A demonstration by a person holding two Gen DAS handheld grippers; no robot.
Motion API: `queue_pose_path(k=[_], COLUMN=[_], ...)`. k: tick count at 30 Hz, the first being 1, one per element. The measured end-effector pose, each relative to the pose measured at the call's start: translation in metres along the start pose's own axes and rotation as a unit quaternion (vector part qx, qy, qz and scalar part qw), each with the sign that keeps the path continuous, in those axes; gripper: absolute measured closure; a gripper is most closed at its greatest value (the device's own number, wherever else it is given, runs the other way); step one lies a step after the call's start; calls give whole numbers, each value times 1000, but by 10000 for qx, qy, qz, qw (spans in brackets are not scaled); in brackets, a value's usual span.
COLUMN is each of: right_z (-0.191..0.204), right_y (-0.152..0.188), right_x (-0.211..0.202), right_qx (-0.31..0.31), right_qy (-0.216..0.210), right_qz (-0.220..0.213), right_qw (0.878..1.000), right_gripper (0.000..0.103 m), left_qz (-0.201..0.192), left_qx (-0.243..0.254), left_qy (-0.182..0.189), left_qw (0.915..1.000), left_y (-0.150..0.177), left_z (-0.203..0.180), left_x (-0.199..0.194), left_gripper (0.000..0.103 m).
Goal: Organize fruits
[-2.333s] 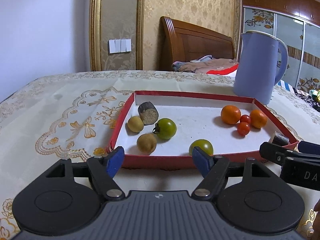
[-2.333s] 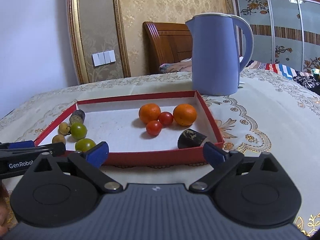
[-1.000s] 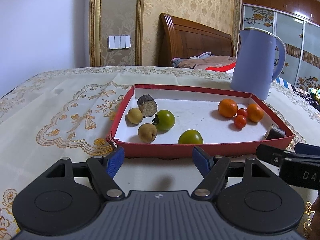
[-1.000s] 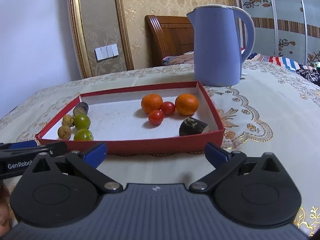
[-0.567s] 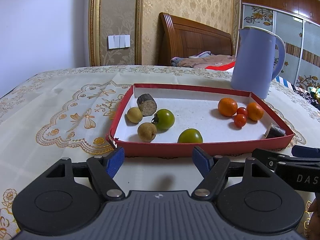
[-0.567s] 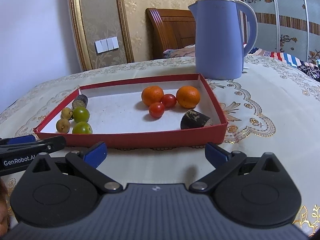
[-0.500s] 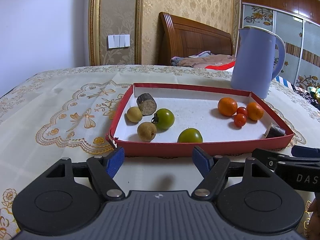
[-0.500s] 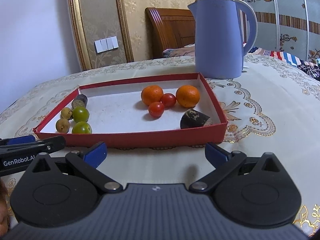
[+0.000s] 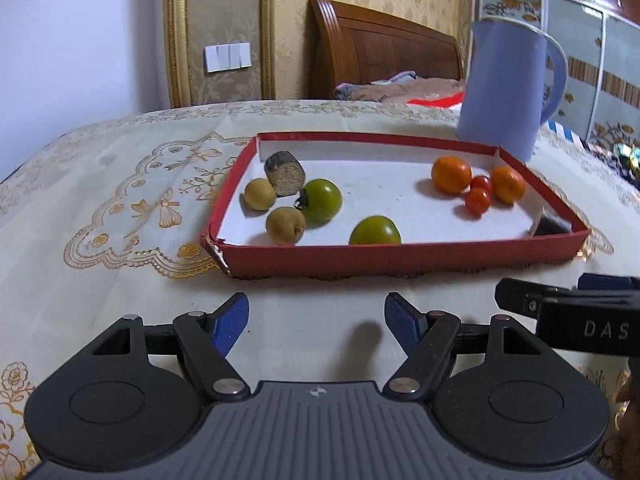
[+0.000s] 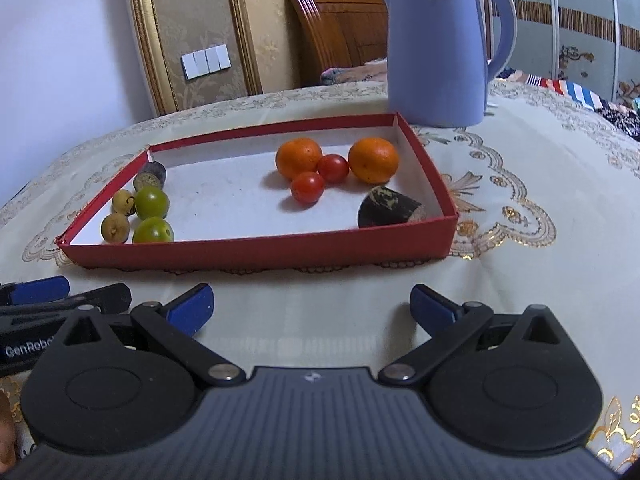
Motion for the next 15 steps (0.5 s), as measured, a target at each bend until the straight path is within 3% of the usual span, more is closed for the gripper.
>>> queue_pose_path(k=[5, 10, 15], right_z=[2, 4, 9], right_y=[1, 4, 6], right_x=[1, 1, 2], right_qx=[-82, -270, -581], right_qy=[79, 299, 503], right_qz=[57, 130, 218], right_qw=[9999, 9991, 9968], right_gripper=[0, 0, 0], left_qz=[112, 166, 180], left_qx=[95, 64, 132], left_qy=[72, 152, 168], left_qw=[9999, 9997, 9996], left_y=[5, 7, 8], left_z=[-3, -2, -4], left_x=[-1, -2, -1], left_gripper=[27, 16, 14])
Point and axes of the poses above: each gripper's, at about its wrist camera, not at the fingertips, and x roughly the way its jaws point, z to its left, y to its underside, the point moved 4 cm from there along x, roughly the way its jaws point, and after that the axes turned 9 degrees about -z, right-handed, at the moved point
